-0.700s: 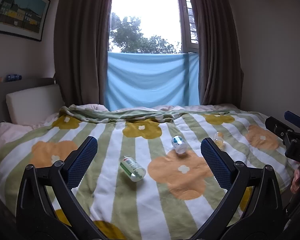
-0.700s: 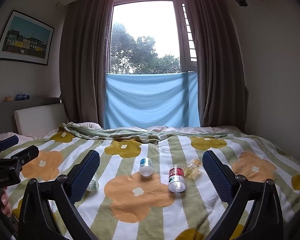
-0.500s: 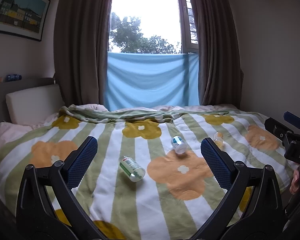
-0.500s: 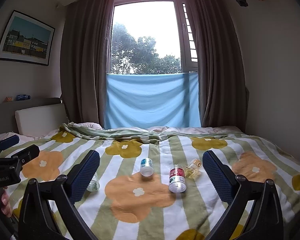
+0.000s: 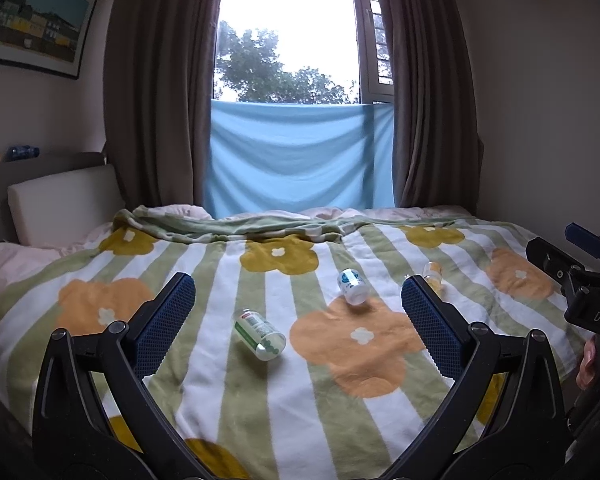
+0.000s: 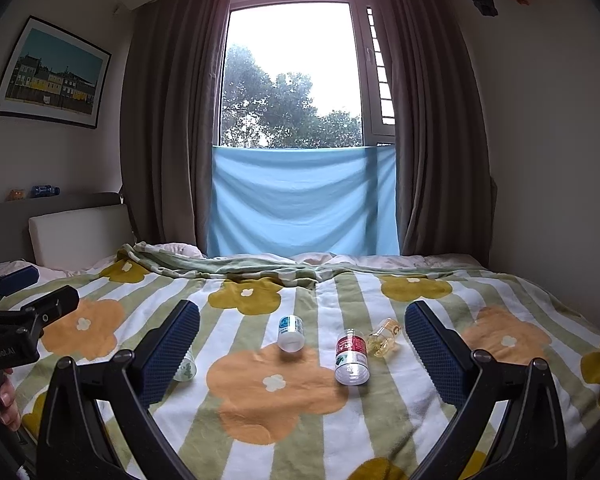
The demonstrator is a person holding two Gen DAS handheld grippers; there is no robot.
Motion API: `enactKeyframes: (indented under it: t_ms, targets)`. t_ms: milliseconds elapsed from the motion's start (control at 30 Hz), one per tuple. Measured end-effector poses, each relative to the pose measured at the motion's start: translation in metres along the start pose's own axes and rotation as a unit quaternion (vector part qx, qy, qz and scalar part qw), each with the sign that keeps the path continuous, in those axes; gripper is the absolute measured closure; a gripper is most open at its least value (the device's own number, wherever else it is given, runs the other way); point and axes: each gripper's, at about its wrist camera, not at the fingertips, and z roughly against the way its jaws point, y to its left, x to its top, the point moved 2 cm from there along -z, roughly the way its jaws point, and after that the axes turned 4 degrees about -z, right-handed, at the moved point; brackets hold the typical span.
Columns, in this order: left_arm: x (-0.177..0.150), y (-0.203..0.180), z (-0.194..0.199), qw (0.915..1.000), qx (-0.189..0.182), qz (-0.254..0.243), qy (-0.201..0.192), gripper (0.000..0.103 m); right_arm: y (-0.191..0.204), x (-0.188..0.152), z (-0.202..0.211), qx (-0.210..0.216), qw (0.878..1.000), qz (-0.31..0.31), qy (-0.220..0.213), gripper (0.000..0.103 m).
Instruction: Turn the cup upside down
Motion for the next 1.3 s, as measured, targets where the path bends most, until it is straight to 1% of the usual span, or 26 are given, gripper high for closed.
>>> enactKeyframes:
  t_ms: [267, 767, 1000, 1133, 1200, 1300]
  targets:
    - [0.001, 0.001, -0.002, 1.0, -0.007, 0.004, 0.004, 0.0, 0.001, -0.001, 0.002, -0.007, 1.0, 0.008, -0.004, 0.0]
    - [0.003, 0.006, 0.0, 0.9999, -0.008, 0.011, 0.002, 0.0, -0.002, 0.0, 0.004, -0.009, 1.0, 0.009, -0.008, 0.0]
    - [0.005, 0.01, -0.006, 0.9997, -0.011, 0.016, 0.015, 0.0, 0.0, 0.002, 0.006, 0.002, 1.0, 0.012, -0.011, 0.0]
    - [0.007, 0.011, -0.011, 0.9996, -0.01, 0.02, 0.019, 0.0, 0.002, 0.002, 0.007, 0.001, 1.0, 0.018, -0.017, 0.0]
    - [0.007, 0.01, -0.011, 0.9996, -0.01, 0.02, 0.016, 0.0, 0.0, 0.0, 0.005, 0.002, 1.0, 0.013, -0.017, 0.0]
    - [0.008, 0.007, -0.008, 0.9999, -0.006, 0.014, -0.002, 0.0, -0.003, -0.004, 0.002, 0.007, 1.0, 0.004, -0.017, 0.0]
